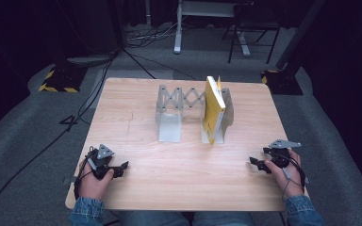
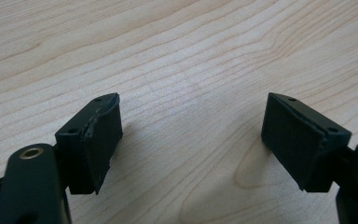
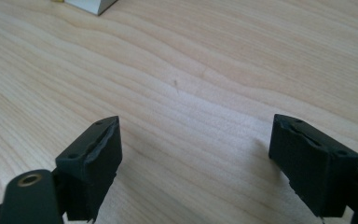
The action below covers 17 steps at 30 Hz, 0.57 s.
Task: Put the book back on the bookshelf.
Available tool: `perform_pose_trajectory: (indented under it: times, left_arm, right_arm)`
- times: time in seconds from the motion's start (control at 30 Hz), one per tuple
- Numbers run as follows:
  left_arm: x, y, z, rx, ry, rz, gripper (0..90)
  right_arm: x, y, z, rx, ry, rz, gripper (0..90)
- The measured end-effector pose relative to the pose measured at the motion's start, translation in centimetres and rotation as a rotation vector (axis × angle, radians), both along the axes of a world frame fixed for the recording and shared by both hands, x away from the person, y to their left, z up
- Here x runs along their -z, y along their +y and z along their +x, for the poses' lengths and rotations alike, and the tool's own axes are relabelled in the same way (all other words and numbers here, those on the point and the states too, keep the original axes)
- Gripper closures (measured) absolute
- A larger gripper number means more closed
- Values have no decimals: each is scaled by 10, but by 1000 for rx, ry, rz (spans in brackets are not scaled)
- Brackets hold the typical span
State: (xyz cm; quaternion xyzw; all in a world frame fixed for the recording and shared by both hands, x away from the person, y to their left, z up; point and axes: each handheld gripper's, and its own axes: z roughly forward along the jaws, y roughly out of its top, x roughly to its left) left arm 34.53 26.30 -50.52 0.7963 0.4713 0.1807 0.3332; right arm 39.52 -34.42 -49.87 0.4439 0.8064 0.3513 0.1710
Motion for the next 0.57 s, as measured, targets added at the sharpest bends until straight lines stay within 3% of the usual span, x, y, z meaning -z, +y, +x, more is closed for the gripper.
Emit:
perform_pose_trajectory:
  times: [0.2,0.57]
  left_arm:
    - [0,0,0,1,0,1,207]
    - [0,0,1,6,-4,3,202]
  right_arm:
    - [6,3,-3,-1,-44,-23,143]
    - [6,3,-3,-1,-45,-23,139]
